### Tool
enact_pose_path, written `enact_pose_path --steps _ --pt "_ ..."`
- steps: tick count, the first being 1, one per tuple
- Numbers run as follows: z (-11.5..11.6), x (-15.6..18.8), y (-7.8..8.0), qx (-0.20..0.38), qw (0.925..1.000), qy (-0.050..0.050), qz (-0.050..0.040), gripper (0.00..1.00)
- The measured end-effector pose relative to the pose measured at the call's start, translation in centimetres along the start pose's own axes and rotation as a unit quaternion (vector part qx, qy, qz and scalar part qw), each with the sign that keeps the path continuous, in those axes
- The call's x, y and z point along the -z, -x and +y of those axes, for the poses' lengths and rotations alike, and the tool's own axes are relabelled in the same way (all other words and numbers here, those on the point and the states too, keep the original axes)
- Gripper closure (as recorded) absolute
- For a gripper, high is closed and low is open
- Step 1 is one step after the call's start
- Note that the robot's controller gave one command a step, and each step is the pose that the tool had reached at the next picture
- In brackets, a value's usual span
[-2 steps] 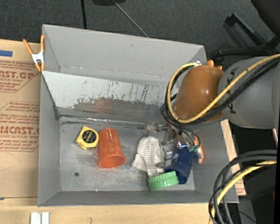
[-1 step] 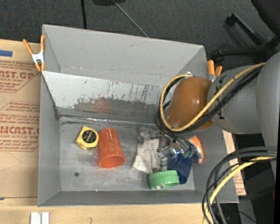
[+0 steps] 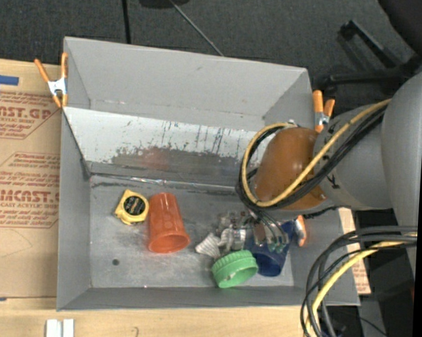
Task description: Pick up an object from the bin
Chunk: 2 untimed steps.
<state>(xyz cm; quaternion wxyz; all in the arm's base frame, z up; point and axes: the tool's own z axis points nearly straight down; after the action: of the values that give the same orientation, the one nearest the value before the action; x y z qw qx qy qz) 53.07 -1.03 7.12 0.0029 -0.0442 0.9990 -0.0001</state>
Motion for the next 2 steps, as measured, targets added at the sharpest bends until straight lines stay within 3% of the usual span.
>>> enact_pose_path --steps 2 --pt "0.01 0.1 0.01 0.0 1.0 0.0 0.0004 1.0"
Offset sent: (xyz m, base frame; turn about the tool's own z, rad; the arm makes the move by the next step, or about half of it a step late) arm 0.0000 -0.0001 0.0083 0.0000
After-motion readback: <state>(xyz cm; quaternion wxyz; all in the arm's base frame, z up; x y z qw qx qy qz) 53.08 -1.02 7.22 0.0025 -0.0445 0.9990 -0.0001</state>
